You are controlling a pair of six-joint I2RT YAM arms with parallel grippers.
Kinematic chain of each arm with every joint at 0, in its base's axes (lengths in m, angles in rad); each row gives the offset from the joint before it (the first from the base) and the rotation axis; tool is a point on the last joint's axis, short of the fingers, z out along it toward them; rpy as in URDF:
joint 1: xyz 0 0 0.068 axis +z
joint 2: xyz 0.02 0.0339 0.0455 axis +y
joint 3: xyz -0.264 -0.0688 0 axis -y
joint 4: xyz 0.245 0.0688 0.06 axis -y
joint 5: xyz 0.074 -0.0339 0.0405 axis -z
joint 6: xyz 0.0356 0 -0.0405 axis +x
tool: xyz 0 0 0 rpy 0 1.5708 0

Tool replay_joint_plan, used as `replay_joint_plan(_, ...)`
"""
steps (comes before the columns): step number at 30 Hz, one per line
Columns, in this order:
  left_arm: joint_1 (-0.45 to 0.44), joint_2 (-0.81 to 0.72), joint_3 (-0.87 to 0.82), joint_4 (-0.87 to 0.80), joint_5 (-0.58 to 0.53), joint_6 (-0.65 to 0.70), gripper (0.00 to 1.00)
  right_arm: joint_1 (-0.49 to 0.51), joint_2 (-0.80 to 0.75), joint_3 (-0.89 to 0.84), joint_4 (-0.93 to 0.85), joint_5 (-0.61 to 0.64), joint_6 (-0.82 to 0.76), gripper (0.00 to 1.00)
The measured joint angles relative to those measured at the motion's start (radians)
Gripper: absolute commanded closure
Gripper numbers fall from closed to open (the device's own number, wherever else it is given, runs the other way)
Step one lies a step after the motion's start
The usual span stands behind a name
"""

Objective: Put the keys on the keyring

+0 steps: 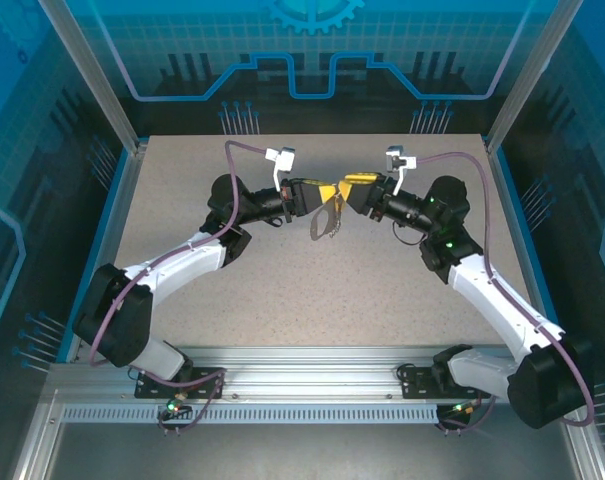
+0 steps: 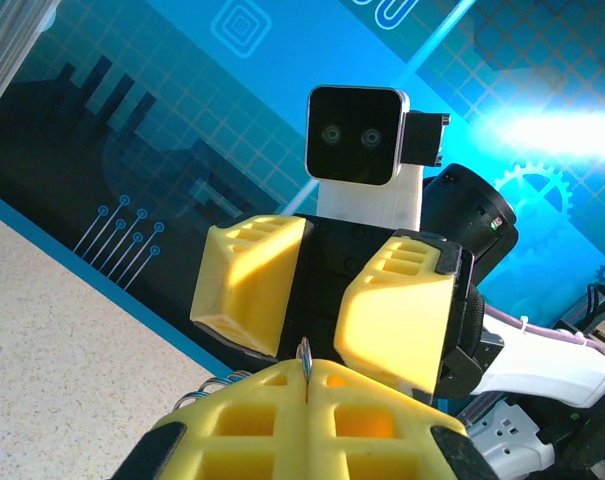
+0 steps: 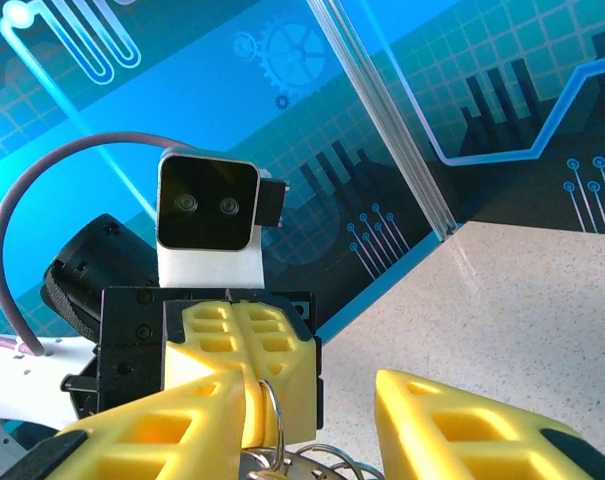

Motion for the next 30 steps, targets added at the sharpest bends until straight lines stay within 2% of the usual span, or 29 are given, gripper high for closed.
replay_joint_plan(11,0.000,0.000,-0.001,-0.005,0.001,0.003,1.00,0.013,0.002,-0.041,0.021,0.000,0.000,0.66)
replay_joint_plan(18,0.000,0.002,-0.001,-0.013,0.000,0.003,1.00,0.021,-0.013,-0.077,0.064,0.003,0.003,0.83)
replay_joint_plan(25,0.000,0.004,-0.001,-0.011,-0.001,0.003,1.00,0.033,-0.009,-0.080,0.089,0.003,0.005,0.86)
replay_joint_plan(28,0.001,0.004,-0.001,-0.011,-0.004,0.006,1.00,0.034,-0.001,-0.080,0.104,0.007,0.010,0.98)
replay_joint_plan(30,0.003,0.004,-0.001,-0.010,-0.007,0.013,1.00,0.035,0.003,-0.080,0.111,0.013,0.018,1.00)
